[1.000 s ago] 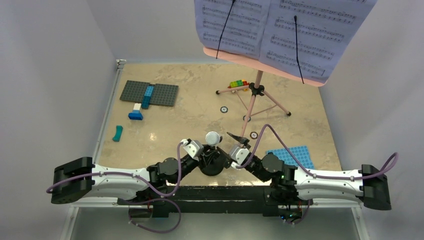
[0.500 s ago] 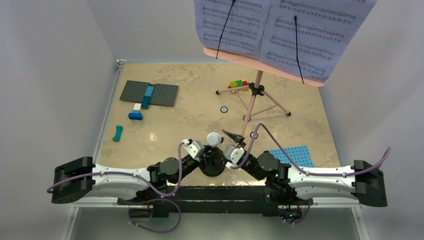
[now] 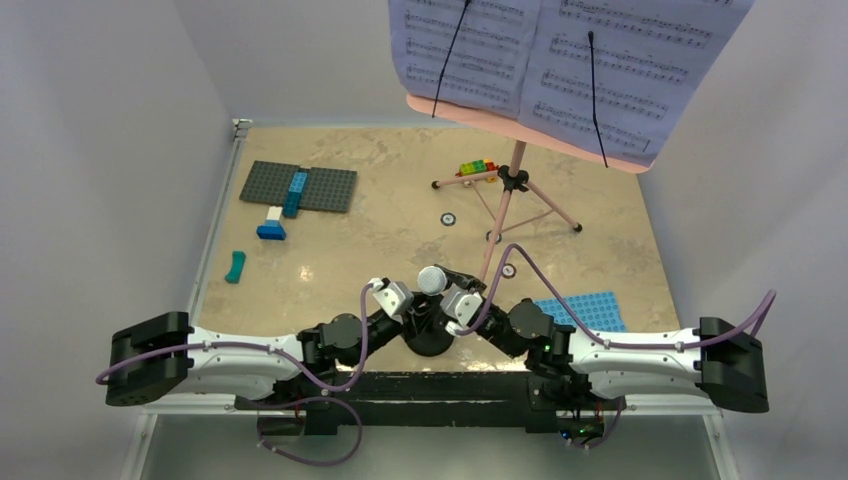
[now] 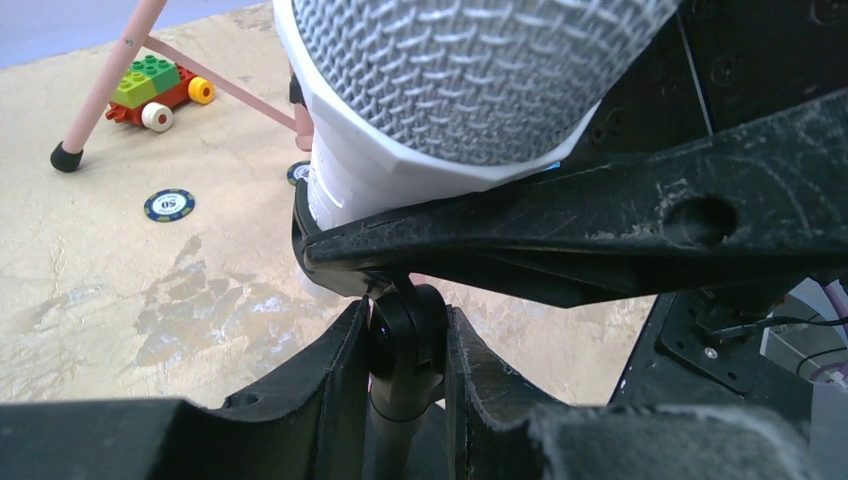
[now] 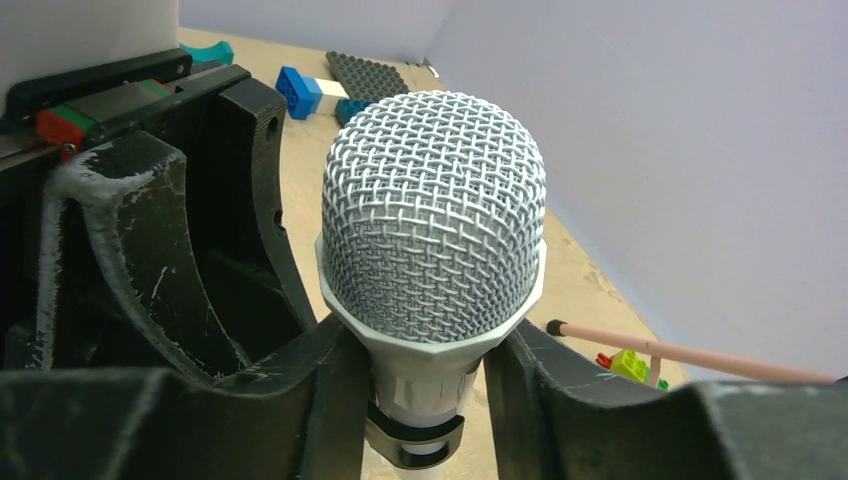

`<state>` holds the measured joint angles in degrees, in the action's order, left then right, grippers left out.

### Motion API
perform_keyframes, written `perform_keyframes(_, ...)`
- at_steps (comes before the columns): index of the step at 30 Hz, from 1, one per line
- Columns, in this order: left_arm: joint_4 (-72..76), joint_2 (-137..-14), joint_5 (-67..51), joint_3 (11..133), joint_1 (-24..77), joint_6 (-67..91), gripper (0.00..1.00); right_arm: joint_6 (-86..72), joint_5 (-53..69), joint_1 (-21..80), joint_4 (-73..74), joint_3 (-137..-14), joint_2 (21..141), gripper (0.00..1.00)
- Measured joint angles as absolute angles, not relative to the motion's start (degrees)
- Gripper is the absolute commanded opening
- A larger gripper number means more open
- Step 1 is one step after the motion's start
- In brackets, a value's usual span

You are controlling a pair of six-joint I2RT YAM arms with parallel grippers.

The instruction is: Pack up the instrument practice props

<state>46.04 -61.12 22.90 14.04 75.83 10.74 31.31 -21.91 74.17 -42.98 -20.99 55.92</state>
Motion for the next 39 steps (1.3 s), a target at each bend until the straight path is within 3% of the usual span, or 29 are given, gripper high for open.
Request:
perform_keyframes(5,46.06,-61.14,22.92,14.06,75.83,10.90,0.00,30.41,-21.50,73.95,-42.85,-20.99,55.92,0.20)
perform_keyframes(8,46.06,-61.39,22.96,14.24,75.83,10.92,0.00,30.06,-21.58,73.89,-42.74,-20.99,55.88,0.00)
perform_keyframes(39,42.54,-68.66,27.64,21.32,78.02,13.02,0.00,29.36,-30.44,74.61,-31.81,-23.53,50.89,0.00)
